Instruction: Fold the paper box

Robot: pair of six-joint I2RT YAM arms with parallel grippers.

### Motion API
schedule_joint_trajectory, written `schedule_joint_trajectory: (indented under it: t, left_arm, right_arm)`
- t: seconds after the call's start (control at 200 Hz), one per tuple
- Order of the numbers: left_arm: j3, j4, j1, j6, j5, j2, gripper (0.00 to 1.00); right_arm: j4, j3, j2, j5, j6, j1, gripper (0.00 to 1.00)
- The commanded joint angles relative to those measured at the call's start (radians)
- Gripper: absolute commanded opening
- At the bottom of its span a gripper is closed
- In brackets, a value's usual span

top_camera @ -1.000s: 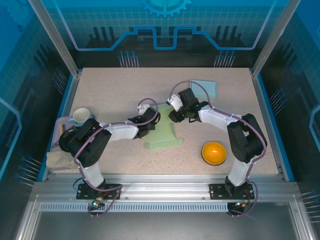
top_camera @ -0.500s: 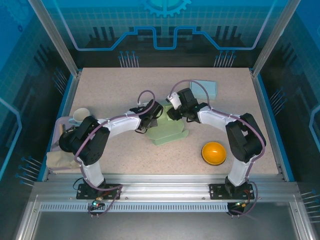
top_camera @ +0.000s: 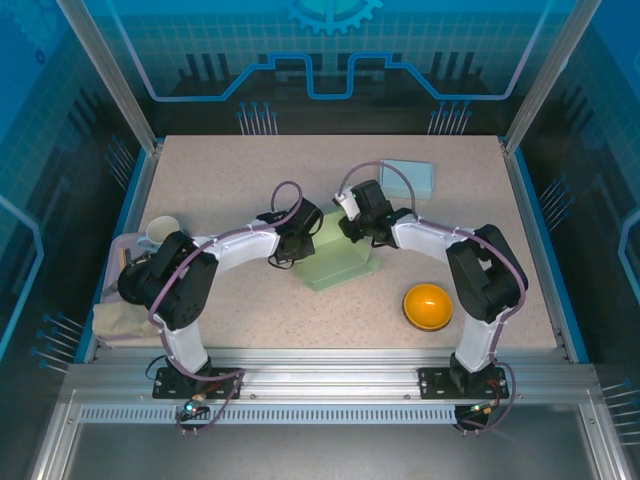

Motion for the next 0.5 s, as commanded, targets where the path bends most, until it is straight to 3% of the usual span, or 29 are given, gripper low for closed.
schedule_joint_trajectory:
  t: [0.0, 0.185, 0.29, 0.35, 0.38, 0.495]
  left_arm:
    - [0.038, -0.044, 0.004, -0.071, 0.019, -0.04, 0.09]
    - [0.03, -0.05, 0.004, -0.163, 0.023, -0.056, 0.09]
    - [0.031, -0.064, 0.005, -0.195, 0.016, -0.059, 0.09]
    - [0.031, -0.064, 0.005, -0.203, 0.02, -0.061, 0.1]
    - [0.029, -0.059, 0.005, -0.204, 0.027, -0.062, 0.1]
    - [0.026, -0.052, 0.005, -0.198, 0.044, -0.065, 0.1]
  right_arm:
    - [-0.005, 0.01, 0.019, 0.2, 0.042, 0.045, 0.15]
    - [-0.197, 0.091, 0.059, 0.547, 0.206, 0.084, 0.16]
    - [-0.248, 0.107, 0.063, 0.62, 0.28, 0.093, 0.18]
    - [-0.264, 0.116, 0.063, 0.618, 0.295, 0.093, 0.2]
    - [-0.255, 0.117, 0.064, 0.597, 0.287, 0.093, 0.25]
    - [-0.1, 0.055, 0.029, 0.329, 0.182, 0.089, 0.41]
